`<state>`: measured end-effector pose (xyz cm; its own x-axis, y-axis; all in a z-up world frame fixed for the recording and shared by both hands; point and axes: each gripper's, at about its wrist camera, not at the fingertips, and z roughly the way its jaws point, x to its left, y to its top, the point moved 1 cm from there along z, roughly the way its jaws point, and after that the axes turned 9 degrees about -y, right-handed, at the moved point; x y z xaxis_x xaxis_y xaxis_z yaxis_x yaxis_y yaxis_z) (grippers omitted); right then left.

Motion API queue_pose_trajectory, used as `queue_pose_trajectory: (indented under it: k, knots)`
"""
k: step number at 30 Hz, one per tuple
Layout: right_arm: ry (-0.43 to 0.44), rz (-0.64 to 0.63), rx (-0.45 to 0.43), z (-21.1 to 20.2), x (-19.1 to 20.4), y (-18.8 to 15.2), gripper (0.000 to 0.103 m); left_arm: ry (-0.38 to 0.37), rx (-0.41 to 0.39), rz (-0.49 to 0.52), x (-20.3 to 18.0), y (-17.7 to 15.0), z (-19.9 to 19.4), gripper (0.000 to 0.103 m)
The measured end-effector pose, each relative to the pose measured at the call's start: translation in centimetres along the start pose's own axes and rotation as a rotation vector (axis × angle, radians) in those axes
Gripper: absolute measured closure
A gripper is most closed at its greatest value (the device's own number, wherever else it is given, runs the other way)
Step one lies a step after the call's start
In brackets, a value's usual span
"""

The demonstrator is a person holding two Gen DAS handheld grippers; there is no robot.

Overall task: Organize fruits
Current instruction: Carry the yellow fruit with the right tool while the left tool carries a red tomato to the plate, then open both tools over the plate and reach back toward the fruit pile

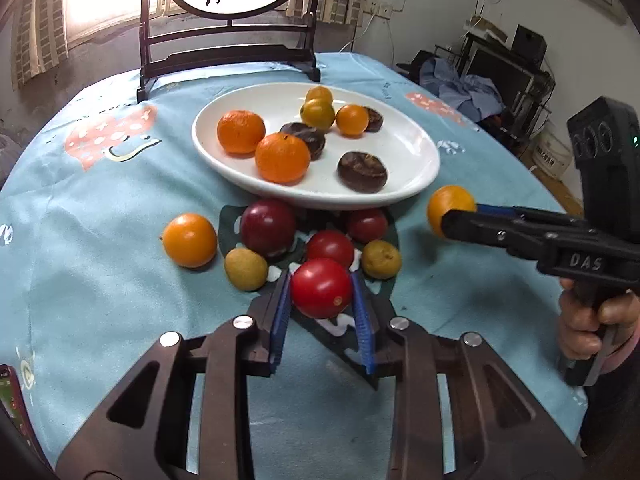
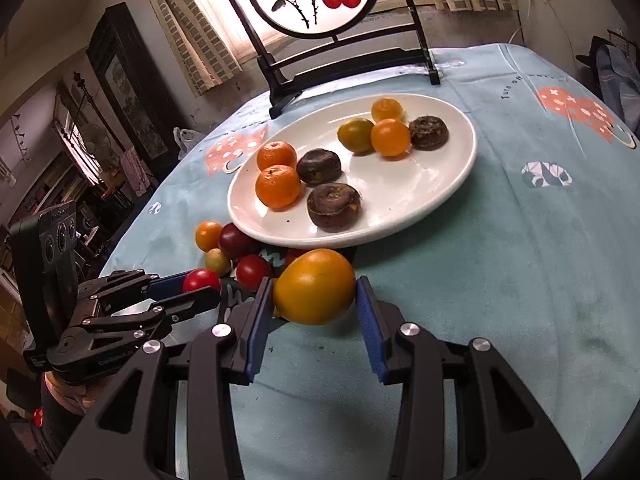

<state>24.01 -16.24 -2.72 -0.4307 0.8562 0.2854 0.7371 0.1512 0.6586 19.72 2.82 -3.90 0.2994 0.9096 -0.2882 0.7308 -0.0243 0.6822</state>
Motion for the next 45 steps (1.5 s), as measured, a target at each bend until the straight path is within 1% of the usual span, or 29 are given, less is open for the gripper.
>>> queue_pose_trajectory:
  k: [3,5,8,11,15,16,17,18,19,21,22,23,24,26,28,30,33,35,37,38,42,45]
  knots:
    - [0.033,-0.011,-0.064,-0.6,0.7,0.7,0.061,-0.042,-0.049,-0.037,0.0,2.0,-0.4,0.073]
    - [0.036,-0.004,-0.115,-0.7,1.0,1.6,0.061,-0.025,-0.084,-0.044,-0.2,3.7,-0.3,0.073]
    - [-0.003,0.032,-0.165,-0.1,0.7,3.4,0.061,-0.004,-0.114,-0.070,0.3,6.4,0.5,0.073]
    - [-0.062,0.059,-0.186,1.3,-0.1,5.2,0.061,0.031,-0.112,-0.094,1.3,8.8,2.1,0.073]
    - [-0.101,0.084,-0.196,3.1,-1.3,7.0,0.060,0.075,-0.099,-0.122,2.5,10.7,4.2,0.072]
    - [-0.115,0.081,-0.197,3.4,-1.6,7.2,0.060,0.082,-0.102,-0.134,2.7,10.9,4.3,0.067]
    - [-0.134,0.080,-0.194,3.7,-1.7,7.3,0.057,0.088,-0.109,-0.141,2.8,11.0,4.2,0.047]
    - [-0.153,0.081,-0.187,3.7,-1.8,7.3,0.055,0.103,-0.120,-0.139,2.7,10.9,3.7,0.031]
    - [-0.158,0.080,-0.180,3.5,-1.8,7.3,0.055,0.119,-0.132,-0.136,2.7,10.8,3.1,0.027]
    - [-0.136,0.076,-0.191,2.4,-1.5,7.1,0.053,0.130,-0.145,-0.139,2.8,10.4,1.5,0.022]
    - [-0.118,0.066,-0.197,1.8,-1.2,6.9,0.053,0.129,-0.154,-0.142,2.9,10.2,0.7,0.021]
    - [-0.088,0.046,-0.203,1.0,-0.7,6.6,0.053,0.136,-0.170,-0.146,3.1,9.7,-0.2,0.015]
    - [-0.067,0.026,-0.204,0.5,-0.2,6.2,0.053,0.165,-0.185,-0.150,3.4,9.3,-1.0,0.013]
    - [-0.039,-0.018,-0.188,-0.1,1.0,5.2,0.053,0.237,-0.207,-0.154,4.1,8.2,-2.1,0.013]
    - [-0.009,-0.049,-0.150,-0.1,2.1,4.2,0.053,0.293,-0.203,-0.170,5.0,6.8,-2.8,0.013]
    - [0.008,-0.079,-0.093,0.4,3.1,3.0,0.053,0.301,-0.187,-0.207,6.2,5.4,-3.2,0.013]
    - [-0.018,-0.137,-0.003,1.6,4.5,1.5,0.053,0.293,-0.160,-0.248,7.5,3.9,-3.7,0.013]
    - [-0.043,-0.179,0.028,2.4,5.3,0.8,0.054,0.332,-0.160,-0.246,7.8,3.4,-3.8,0.013]
    - [-0.079,-0.211,0.063,3.2,5.7,0.3,0.057,0.364,-0.166,-0.238,7.9,3.3,-4.0,0.013]
    - [-0.085,-0.215,0.076,3.5,5.8,0.0,0.059,0.361,-0.166,-0.236,7.9,3.4,-4.1,0.013]
    - [-0.106,-0.219,0.119,4.5,5.6,-0.5,0.063,0.359,-0.164,-0.222,7.3,3.2,-4.2,0.013]
    - [-0.109,-0.219,0.132,5.0,5.5,-0.7,0.064,0.351,-0.161,-0.225,7.2,3.2,-4.2,0.013]
